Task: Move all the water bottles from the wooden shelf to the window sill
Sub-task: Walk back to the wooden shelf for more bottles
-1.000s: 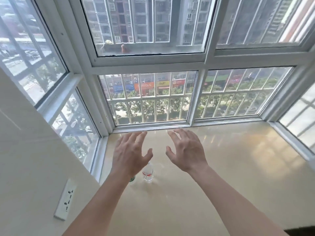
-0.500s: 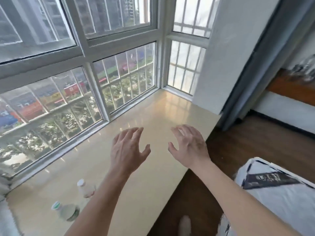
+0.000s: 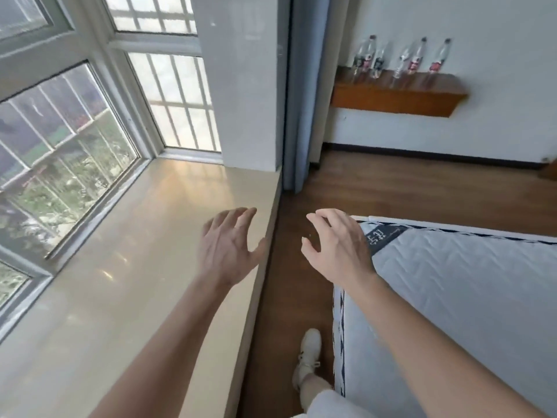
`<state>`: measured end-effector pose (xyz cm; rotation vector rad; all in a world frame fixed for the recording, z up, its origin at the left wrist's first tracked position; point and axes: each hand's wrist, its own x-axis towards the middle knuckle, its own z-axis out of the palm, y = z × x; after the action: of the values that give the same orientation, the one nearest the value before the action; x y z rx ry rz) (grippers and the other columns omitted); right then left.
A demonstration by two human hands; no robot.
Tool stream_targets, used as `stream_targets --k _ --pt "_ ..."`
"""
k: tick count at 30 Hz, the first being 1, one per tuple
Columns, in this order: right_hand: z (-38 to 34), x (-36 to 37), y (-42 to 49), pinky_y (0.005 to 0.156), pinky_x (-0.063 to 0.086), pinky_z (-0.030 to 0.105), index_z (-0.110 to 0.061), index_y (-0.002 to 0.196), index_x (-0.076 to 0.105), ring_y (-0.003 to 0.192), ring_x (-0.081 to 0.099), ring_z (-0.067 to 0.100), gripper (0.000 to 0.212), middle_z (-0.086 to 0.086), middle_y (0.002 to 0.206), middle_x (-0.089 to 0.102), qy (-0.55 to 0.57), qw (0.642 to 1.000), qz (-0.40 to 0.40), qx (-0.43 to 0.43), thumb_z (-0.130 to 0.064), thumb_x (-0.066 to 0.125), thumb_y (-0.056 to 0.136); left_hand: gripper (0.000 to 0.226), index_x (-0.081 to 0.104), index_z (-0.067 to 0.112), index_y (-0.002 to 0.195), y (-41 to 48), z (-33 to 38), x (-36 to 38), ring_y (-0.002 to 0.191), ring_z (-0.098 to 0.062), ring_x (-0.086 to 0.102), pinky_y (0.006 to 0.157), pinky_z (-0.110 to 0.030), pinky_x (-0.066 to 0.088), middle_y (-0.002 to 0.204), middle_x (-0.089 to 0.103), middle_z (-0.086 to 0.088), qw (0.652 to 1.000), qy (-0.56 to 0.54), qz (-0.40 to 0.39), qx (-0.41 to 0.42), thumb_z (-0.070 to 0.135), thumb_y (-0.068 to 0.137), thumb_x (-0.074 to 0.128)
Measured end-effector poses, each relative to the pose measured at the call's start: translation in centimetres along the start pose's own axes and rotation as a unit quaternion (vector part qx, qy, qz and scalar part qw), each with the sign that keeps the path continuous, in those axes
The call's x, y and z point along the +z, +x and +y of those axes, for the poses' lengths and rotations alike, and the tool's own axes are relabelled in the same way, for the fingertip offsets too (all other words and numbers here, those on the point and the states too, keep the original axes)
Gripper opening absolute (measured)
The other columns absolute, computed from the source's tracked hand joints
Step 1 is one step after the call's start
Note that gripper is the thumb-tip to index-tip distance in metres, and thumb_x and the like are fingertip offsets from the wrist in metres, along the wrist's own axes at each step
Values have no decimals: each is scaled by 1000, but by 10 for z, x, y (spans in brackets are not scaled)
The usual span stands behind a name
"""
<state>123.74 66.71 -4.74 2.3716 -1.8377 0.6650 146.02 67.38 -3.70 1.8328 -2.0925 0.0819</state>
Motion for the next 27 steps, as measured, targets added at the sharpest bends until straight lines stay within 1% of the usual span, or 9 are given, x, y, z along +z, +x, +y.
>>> stream_targets --k 4,12,15,20,27 --pt "45 16 27 95 50 43 -13 115 68 111 60 28 42 6 114 65 -1 999 1 34 -39 56 85 63 48 24 139 54 21 30 126 -26 49 100 -43 40 136 57 1 999 -1 -13 32 53 84 54" --pt "135 54 128 93 50 42 -13 116 67 108 59 27 42 4 114 65 31 996 9 86 -41 56 86 63 45 26 140 190 59 92 127 -23 48 103 -39 37 137 55 4 997 0 -52 57 57 84 46" --pt "174 61 165 90 51 42 -14 116 66 110 58 26 41 3 115 64 33 995 4 96 -40 57 85 62 47 24 138 240 77 110 124 -24 50 101 -40 39 135 56 4 997 -2 -47 62 56 84 47" --pt "233 68 209 84 53 42 -15 117 66 109 59 26 44 3 116 64 24 993 -2 115 -40 55 83 59 51 22 134 309 104 135 120 -26 53 97 -41 43 130 59 2 997 -11 -43 71 50 83 56" --pt "283 89 254 88 53 41 -17 120 64 112 59 24 46 2 119 63 1 989 -34 143 -41 54 83 57 54 24 131 384 122 172 118 -26 56 97 -41 45 127 61 3 995 -26 -49 88 51 81 56"
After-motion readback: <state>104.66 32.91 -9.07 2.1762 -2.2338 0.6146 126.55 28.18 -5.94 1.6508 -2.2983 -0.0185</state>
